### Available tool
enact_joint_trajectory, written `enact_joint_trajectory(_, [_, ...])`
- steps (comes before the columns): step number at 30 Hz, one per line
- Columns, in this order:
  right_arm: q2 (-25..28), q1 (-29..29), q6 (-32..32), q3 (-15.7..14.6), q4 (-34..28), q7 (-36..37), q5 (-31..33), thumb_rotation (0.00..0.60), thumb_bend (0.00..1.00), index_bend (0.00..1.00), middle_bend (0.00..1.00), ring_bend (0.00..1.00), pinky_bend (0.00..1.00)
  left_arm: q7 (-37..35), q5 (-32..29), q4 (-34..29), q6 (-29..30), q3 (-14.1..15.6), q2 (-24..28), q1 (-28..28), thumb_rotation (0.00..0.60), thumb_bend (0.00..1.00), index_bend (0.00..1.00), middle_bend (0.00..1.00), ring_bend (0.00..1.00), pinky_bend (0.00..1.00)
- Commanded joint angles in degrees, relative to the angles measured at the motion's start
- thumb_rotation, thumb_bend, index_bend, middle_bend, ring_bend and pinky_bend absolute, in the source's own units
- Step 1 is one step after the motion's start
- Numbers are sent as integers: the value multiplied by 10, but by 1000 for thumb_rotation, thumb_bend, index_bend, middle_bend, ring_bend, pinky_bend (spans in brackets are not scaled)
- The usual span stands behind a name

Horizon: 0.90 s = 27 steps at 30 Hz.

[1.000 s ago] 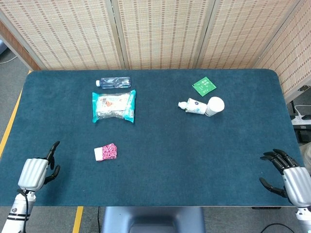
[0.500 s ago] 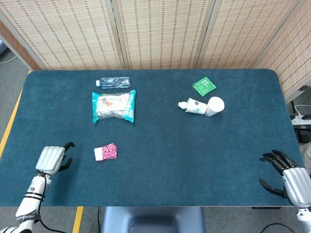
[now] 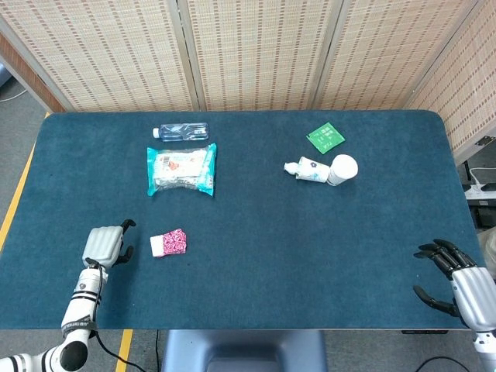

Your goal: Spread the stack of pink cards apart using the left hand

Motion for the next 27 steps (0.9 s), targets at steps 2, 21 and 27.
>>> enact_joint_trajectory(2, [2,1,-2,0,0,2,0,600,126,343,254,156,320,41,-57,-17,53,-13,-38,-16,600,390,209,1000,1000,1000])
enact_joint_trajectory(21, [6,1,-1,0,-1,14,-1,600,127,344,255,156,320,103,-149,-20,178,-34,-162,-47,600,370,205,1000,1000,1000])
enact_joint_trajectory(27, [8,1,-2,-1,-2,17,-1,600,126,344,254,156,320,121,-166,-8,203,-38,-197,-53,600,370,194,1000,1000,1000])
